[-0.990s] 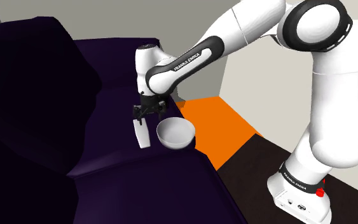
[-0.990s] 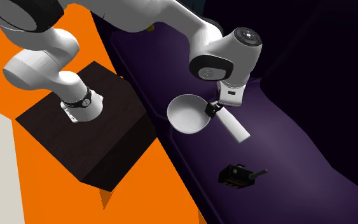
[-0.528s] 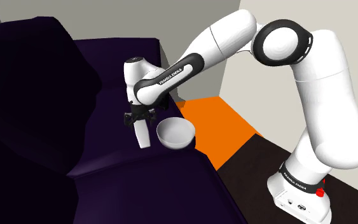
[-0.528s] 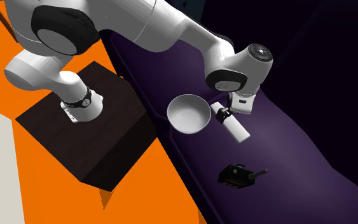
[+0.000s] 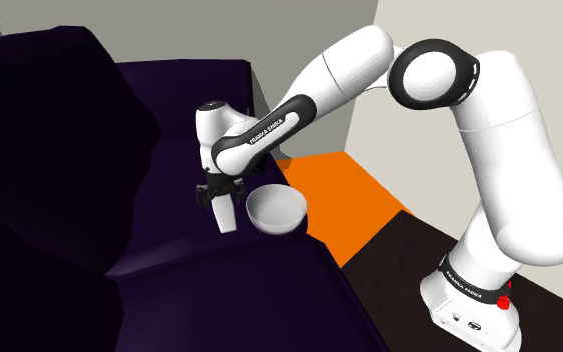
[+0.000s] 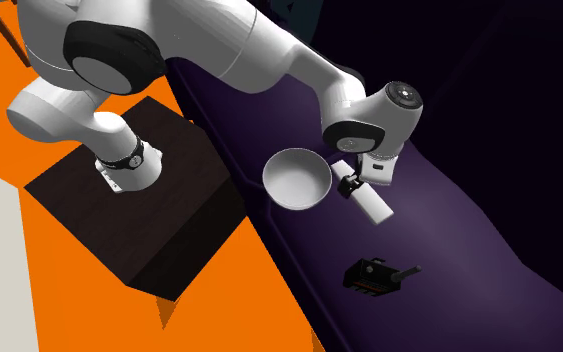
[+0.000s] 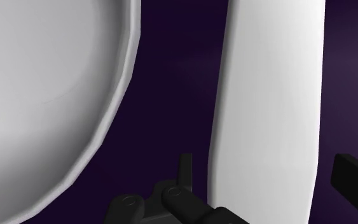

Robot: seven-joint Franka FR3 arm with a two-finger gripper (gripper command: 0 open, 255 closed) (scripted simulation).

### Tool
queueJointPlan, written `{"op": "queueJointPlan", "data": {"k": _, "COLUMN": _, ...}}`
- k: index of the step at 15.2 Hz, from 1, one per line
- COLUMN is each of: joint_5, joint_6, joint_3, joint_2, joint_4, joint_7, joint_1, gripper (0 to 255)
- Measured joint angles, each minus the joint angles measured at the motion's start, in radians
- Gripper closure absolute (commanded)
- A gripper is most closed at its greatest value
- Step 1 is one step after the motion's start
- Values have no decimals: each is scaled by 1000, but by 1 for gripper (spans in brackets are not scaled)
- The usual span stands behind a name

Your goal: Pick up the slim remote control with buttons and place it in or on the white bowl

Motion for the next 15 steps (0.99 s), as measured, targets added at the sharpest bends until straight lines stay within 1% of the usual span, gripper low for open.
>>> {"op": "queueJointPlan", "data": {"k": 3, "joint_5": 0, "joint_6": 1, "joint_3": 0, "joint_2": 1, "joint_4": 0, "joint_7": 0, "joint_1": 0, "gripper": 0}}
{"op": "queueJointPlan", "data": {"k": 4, "joint_5": 0, "joint_6": 1, "joint_3": 0, "joint_2": 1, "joint_4": 0, "joint_7": 0, "joint_1": 0, "gripper": 255}}
{"op": "queueJointPlan", "data": {"k": 15, "joint_5": 1, "joint_6": -3, "joint_3": 1, "joint_2": -3, "joint_4": -1, "joint_7": -1, "joint_1": -1, "gripper": 255}}
